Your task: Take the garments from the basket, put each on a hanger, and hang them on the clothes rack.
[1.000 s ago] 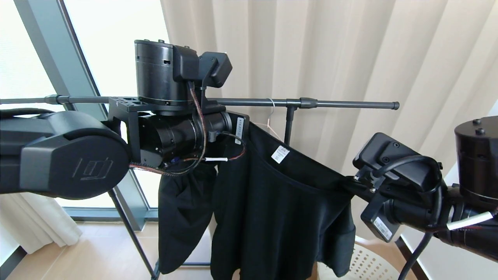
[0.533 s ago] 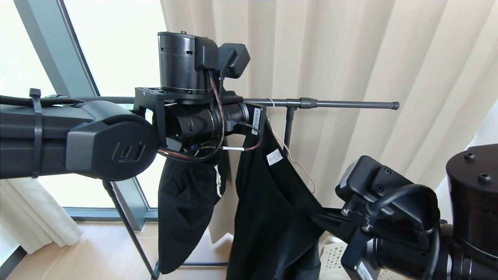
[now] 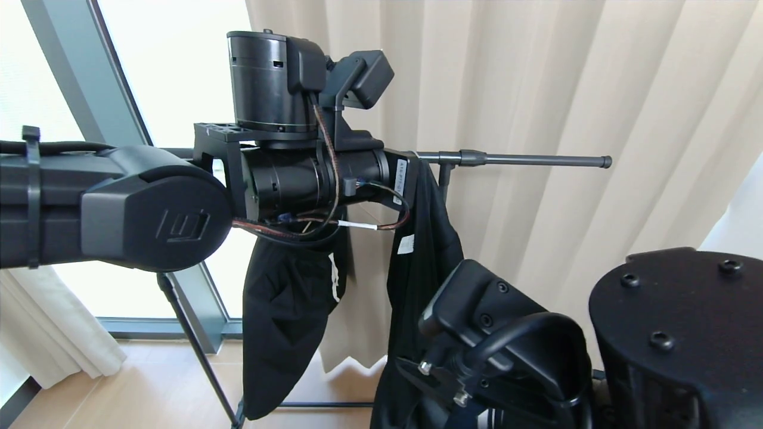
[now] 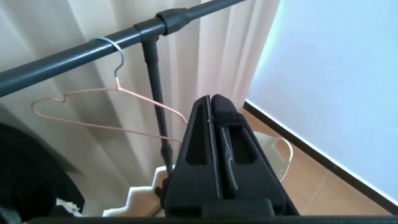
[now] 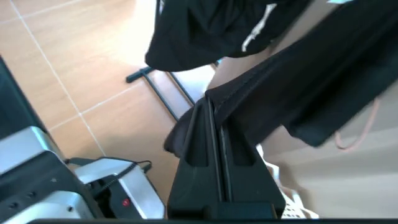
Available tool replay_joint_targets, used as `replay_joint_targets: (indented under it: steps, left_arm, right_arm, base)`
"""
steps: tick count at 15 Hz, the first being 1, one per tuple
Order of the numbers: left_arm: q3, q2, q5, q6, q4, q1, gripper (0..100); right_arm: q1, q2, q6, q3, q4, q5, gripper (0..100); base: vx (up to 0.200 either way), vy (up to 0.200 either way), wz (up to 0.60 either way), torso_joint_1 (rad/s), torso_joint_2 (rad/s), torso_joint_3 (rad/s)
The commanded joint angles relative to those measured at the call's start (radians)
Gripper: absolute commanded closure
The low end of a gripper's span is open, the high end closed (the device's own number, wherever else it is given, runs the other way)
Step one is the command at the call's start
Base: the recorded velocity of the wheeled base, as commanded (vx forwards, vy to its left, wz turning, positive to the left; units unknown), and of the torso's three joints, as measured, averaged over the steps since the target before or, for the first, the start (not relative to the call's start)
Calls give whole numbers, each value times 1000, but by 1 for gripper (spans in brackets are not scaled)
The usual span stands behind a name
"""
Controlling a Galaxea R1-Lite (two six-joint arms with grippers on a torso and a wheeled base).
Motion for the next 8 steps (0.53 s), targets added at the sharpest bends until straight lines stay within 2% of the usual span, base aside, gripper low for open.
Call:
replay_joint_targets:
  steps: [1, 5, 8]
  left_arm:
    - [2, -17, -30, 2, -1, 0, 100]
    - [16, -20, -33, 16, 2, 3, 100]
    - [55, -57, 34, 36, 48, 17, 100]
  right_arm:
    - [20, 64, 11, -23, -51, -16, 100]
    - [7, 27, 26, 16, -95, -59, 100]
    - [-115, -61, 18, 85, -51, -104, 100]
  base:
    - [0, 0, 0, 0, 0, 0]
    - [0, 0, 0, 0, 0, 0]
    - [0, 0, 0, 0, 0, 0]
